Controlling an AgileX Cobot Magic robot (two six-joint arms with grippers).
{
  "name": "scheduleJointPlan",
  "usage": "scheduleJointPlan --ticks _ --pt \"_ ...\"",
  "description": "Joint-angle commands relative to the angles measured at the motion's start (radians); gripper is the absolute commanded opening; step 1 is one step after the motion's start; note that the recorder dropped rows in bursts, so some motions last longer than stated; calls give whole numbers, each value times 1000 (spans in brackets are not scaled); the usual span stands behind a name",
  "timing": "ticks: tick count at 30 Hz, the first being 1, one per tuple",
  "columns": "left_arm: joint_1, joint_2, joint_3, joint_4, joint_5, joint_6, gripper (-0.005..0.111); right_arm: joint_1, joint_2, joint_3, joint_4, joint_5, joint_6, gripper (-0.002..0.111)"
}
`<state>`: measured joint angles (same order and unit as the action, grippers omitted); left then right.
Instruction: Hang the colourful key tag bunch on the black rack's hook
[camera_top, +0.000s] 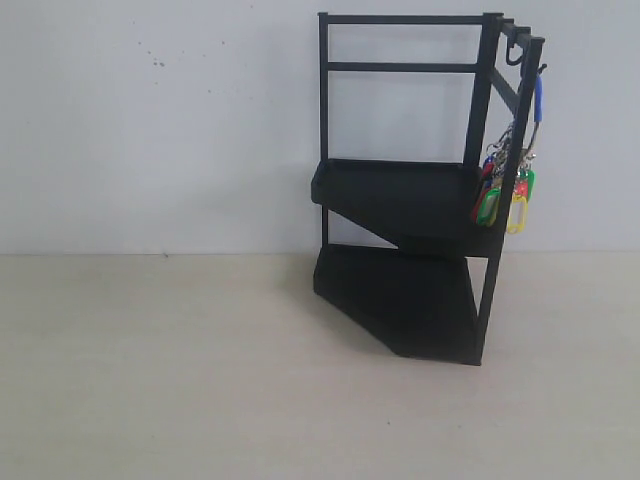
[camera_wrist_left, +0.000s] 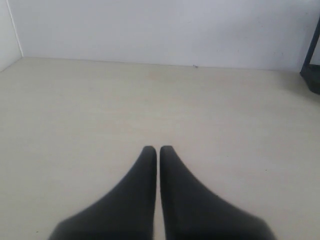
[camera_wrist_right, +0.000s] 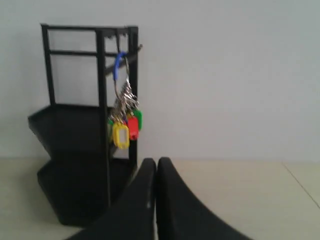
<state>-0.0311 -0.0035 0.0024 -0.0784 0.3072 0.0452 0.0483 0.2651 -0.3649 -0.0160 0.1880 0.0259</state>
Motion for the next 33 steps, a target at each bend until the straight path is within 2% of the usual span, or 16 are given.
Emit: scheduleJointPlan --ticks 1,4,8,14,16,18,25,33 --pt "3 4 -2 -2 -12 0 4 -102 -65 5 5 149 3 0" --pt "3 4 -2 -2 -12 0 4 -132 -124 20 5 152 -15 0" --pt "3 4 -2 -2 -12 0 4 -135 -239 128 5 40 -16 0" --pt "3 4 -2 -2 -11 0 4 -108 -265 350 5 -97 102 0" --pt "3 4 -2 -2 -11 0 4 -108 -265 365 5 -125 135 0" --pt "3 4 -2 -2 -11 0 4 -108 -265 365 5 -17 120 0" --pt "3 4 -2 -2 -11 0 4 -106 -265 365 5 64 0 0" --pt "3 4 -2 -2 -11 0 4 -85 -265 365 5 148 -51 0"
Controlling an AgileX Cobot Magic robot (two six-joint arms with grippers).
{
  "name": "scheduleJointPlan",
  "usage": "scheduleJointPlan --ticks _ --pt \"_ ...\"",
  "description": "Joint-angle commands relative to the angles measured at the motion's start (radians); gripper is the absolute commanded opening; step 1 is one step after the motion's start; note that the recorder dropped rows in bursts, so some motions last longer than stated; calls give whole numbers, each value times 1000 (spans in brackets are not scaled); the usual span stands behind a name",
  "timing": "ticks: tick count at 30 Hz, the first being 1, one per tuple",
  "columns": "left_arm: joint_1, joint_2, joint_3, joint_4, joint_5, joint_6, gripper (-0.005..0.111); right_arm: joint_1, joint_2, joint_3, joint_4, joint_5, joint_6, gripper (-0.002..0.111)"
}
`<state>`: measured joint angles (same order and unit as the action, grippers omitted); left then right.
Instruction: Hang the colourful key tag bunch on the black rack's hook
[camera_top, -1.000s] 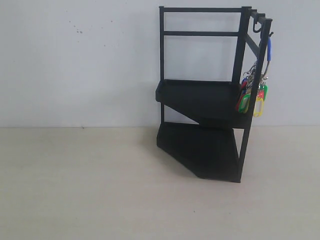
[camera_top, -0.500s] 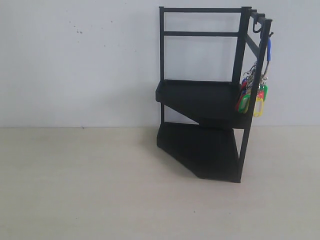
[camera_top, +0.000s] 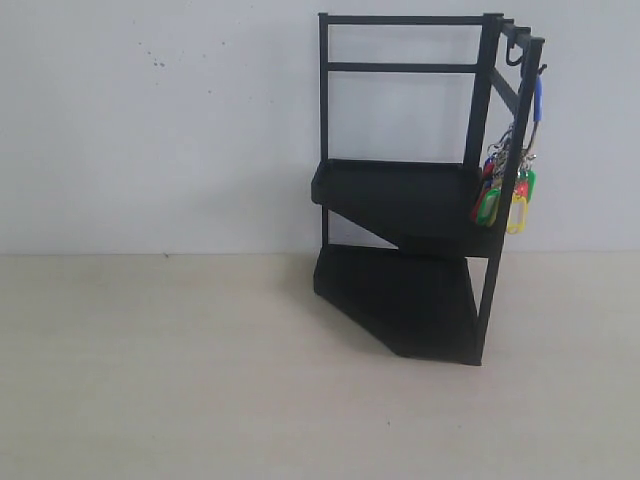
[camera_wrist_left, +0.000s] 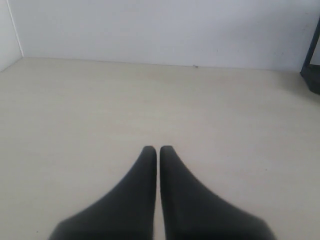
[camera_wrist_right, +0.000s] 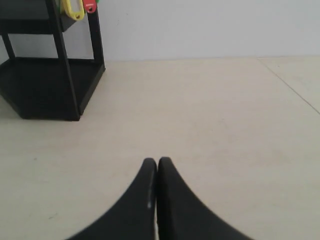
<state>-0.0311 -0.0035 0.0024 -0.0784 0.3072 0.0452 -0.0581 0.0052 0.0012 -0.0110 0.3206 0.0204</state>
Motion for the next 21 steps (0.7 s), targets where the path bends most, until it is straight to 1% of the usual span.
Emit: scheduleJointPlan --ticks 1,21 --pt "3 4 -2 -2 -11 0 4 28 -5 -1 0 15 -50 0" --pt "3 4 -2 -2 -11 0 4 30 -5 -1 0 15 -43 0"
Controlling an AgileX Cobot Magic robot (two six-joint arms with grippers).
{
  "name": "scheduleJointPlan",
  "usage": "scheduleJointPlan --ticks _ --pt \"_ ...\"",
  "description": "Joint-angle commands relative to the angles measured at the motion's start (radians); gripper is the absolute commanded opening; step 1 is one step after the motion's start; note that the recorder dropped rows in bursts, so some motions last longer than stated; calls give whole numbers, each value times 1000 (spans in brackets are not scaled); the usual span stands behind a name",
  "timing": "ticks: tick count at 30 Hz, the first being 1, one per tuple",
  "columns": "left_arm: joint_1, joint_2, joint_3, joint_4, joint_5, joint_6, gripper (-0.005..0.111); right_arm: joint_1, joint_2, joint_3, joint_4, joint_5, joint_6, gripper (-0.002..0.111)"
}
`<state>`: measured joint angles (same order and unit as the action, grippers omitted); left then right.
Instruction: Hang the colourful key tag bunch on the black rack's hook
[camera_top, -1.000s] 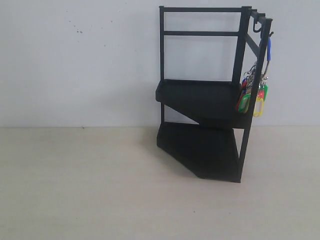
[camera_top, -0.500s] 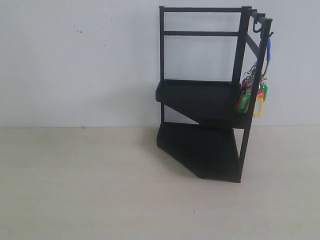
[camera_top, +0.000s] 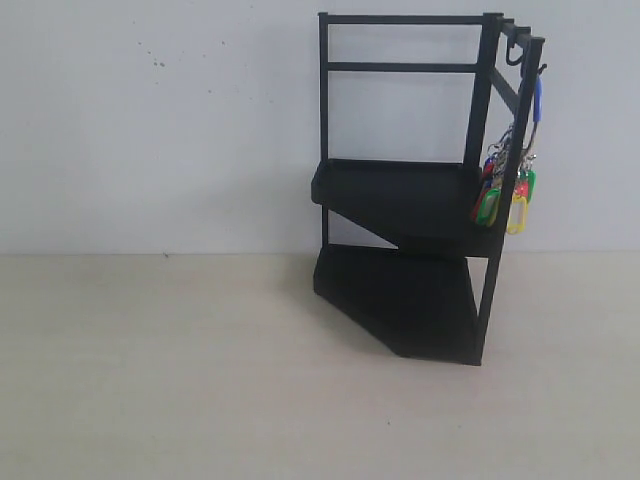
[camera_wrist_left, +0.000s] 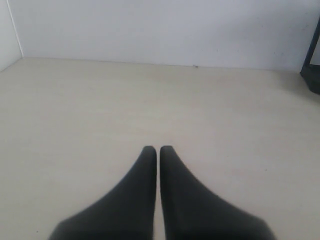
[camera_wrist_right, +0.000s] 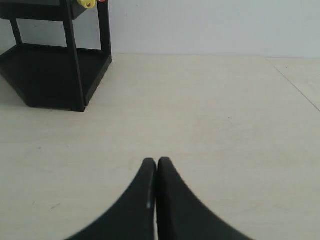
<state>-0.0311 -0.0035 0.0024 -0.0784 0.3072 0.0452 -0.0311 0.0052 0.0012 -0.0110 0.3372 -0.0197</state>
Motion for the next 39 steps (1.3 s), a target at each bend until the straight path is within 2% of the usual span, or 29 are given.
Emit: scheduleJointPlan --ticks 1,39 --pt "3 4 -2 -2 -11 0 4 3 -5 -1 0 -1 -3 0" --pt "3 4 -2 -2 -11 0 4 3 -5 -1 0 12 -3 0"
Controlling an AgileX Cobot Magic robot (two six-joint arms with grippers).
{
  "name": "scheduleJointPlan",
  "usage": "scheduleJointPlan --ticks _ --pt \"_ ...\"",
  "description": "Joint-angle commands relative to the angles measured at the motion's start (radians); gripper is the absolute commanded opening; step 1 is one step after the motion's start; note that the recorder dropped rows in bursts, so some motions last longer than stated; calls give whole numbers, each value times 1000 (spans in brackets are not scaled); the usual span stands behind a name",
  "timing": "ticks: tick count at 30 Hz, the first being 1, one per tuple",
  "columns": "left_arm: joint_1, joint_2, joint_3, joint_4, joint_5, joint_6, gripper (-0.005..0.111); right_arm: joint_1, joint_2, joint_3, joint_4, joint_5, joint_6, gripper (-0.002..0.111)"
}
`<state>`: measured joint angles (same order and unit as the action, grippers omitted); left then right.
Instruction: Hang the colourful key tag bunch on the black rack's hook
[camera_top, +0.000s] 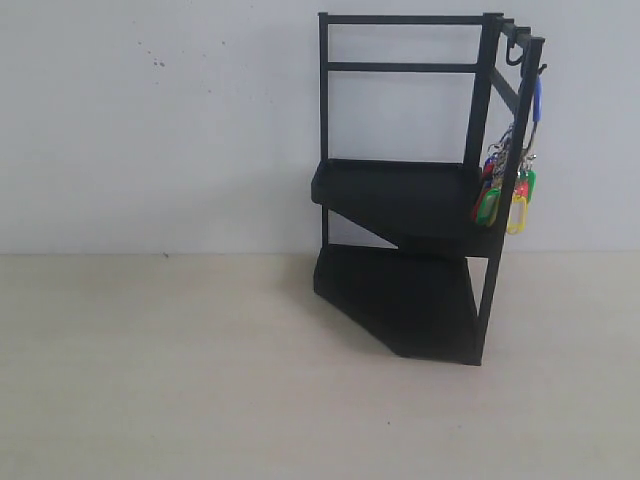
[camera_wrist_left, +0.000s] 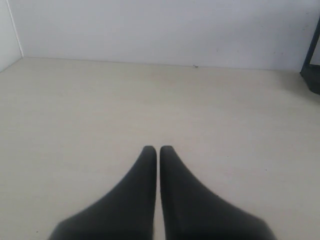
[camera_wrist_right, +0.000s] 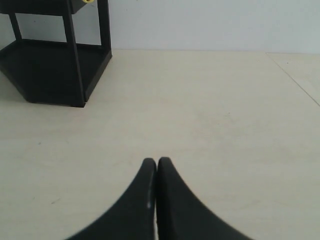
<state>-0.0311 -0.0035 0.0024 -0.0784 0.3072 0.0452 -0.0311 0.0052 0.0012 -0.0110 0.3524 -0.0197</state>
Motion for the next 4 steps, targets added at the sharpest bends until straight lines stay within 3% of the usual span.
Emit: scheduleJointPlan --ticks 1,4 --pt "3 4 -2 -2 -11 0 4 3 -5 -1 0 -3 -3 0" --pt "3 4 -2 -2 -11 0 4 3 -5 -1 0 -3 -3 0"
